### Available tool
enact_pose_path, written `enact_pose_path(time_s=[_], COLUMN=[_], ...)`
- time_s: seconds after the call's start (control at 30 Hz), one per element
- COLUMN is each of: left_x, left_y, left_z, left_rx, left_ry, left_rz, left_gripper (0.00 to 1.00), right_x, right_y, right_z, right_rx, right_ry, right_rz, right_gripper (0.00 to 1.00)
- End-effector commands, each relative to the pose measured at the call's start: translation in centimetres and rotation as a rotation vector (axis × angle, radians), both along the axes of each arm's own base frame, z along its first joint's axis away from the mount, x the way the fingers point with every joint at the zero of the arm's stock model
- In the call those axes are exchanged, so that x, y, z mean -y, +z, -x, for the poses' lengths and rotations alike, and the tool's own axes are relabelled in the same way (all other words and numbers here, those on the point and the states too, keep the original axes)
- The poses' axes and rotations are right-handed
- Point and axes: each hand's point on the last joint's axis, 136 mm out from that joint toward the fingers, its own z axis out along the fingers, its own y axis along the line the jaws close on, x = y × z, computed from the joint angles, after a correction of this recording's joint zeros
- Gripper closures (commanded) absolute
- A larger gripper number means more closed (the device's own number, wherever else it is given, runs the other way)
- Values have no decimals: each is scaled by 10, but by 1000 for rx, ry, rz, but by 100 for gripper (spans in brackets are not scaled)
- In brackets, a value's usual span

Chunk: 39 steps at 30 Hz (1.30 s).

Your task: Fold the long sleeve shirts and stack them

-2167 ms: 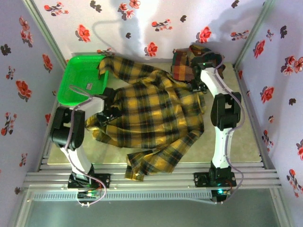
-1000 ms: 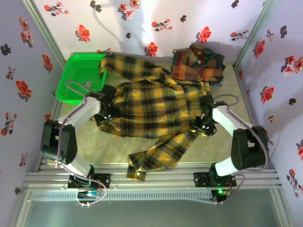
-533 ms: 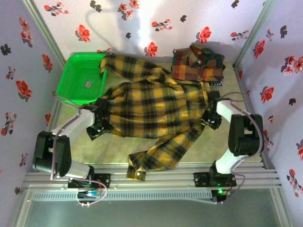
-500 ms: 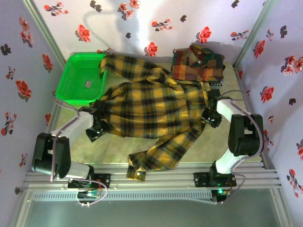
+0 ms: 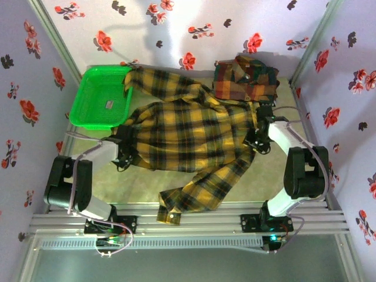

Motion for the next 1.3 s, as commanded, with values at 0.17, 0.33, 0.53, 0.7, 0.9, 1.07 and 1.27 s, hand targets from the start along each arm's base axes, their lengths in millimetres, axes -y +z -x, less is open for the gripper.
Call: enact_pose_path(time_s=[0.17,0.33,0.53,0.7,0.9,1.07,1.27], left_x=[-19,-12,-3,-16,14,78,92], left_y=[11,16,19,40,108,98,31], left_z=[71,103,135,153,75,-24,-86], left_rx=[-74,-55,-109,-69,117,103,-21], left_ry=[55,110,129,170,3,-224,-296], left_rz=[-9,71,79,61,87,129,45], left_gripper=[96,96,96,61,31,28,28], right_x=[-45,-30,7,15,22,38,39], right_y=[22,-24,-70,-70,-5,1,-32], right_z=[-50,-82,-97,-110,-103,-75,-71], right_rx=[78,47,-17,1,115,74,-4], right_ry=[25,-99,-262,-290,-134,-72,-84], right_rz=[-74,10,118,99,118,126,116], right_gripper=[56,60,60,58,42,39,39])
